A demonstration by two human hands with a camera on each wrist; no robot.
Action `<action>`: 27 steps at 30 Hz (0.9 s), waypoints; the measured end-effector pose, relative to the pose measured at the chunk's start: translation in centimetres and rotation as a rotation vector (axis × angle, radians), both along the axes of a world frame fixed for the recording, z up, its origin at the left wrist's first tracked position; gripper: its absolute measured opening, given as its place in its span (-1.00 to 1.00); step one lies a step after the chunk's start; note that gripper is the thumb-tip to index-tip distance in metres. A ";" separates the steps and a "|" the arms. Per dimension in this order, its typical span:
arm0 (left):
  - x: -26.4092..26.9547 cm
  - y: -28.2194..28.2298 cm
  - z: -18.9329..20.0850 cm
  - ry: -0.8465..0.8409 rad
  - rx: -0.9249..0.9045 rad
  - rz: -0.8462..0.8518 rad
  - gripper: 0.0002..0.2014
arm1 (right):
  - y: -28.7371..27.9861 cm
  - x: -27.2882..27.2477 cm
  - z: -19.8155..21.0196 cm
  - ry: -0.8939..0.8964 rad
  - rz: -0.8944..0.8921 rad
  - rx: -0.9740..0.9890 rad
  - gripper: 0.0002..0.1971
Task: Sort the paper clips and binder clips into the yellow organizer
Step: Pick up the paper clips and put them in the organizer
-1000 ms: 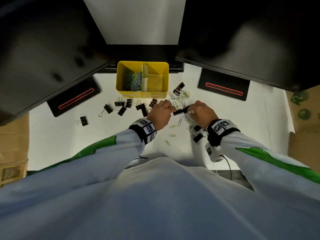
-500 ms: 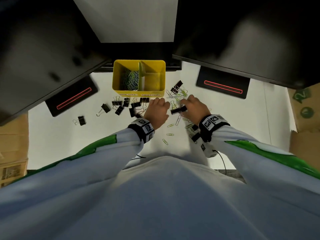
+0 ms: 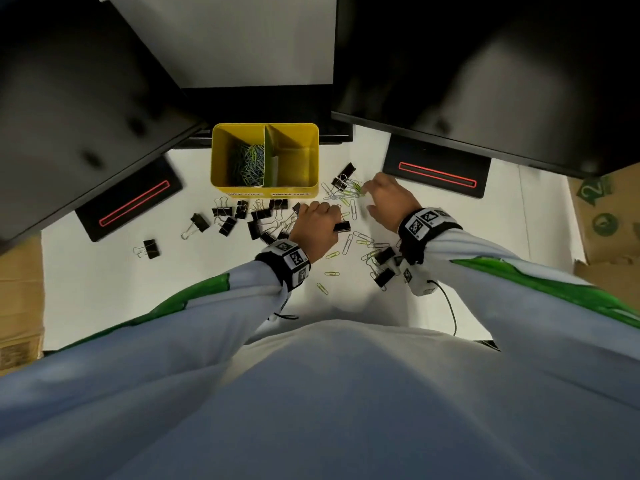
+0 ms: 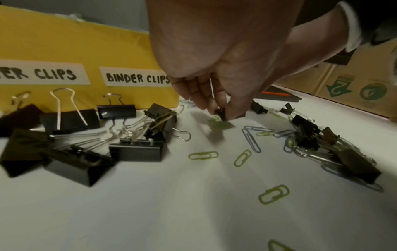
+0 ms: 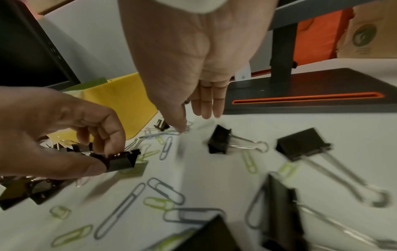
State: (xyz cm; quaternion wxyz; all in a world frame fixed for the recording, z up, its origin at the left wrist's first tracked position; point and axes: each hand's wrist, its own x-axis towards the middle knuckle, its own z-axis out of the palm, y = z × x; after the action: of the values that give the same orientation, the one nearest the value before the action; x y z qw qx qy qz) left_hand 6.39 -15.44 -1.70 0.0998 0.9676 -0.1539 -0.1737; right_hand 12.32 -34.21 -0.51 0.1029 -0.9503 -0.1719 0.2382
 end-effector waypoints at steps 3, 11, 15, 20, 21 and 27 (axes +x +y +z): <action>-0.4 1.9 0.5 -0.058 -0.008 0.041 -0.81 | 2.3 0.0 -0.4 -0.005 0.034 0.030 -0.59; -0.4 3.7 0.7 -0.089 0.120 0.047 -0.71 | 1.0 -2.6 -1.9 -0.058 0.242 -0.030 -0.60; 0.4 1.2 1.0 -0.076 0.061 -0.017 -0.65 | 0.5 -2.3 -1.7 -0.033 0.096 0.017 -0.70; 2.0 0.0 0.4 0.010 0.096 0.021 -0.63 | 2.4 -1.1 -1.0 -0.014 -0.093 0.058 -0.75; 2.0 -0.1 0.2 0.022 0.110 0.009 -0.61 | 2.6 -0.9 -1.0 -0.003 -0.113 0.049 -0.74; 1.1 0.1 -0.3 0.002 0.139 -0.041 -0.66 | 1.8 -1.0 -1.7 0.033 -0.077 -0.010 -0.74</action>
State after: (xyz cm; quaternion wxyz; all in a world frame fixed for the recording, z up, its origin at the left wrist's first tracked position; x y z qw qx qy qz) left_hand 7.51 -15.37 -1.99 0.0292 0.9686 -0.1610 -0.1870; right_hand 11.35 -32.40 -2.24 0.1100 -0.9527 -0.1324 0.2503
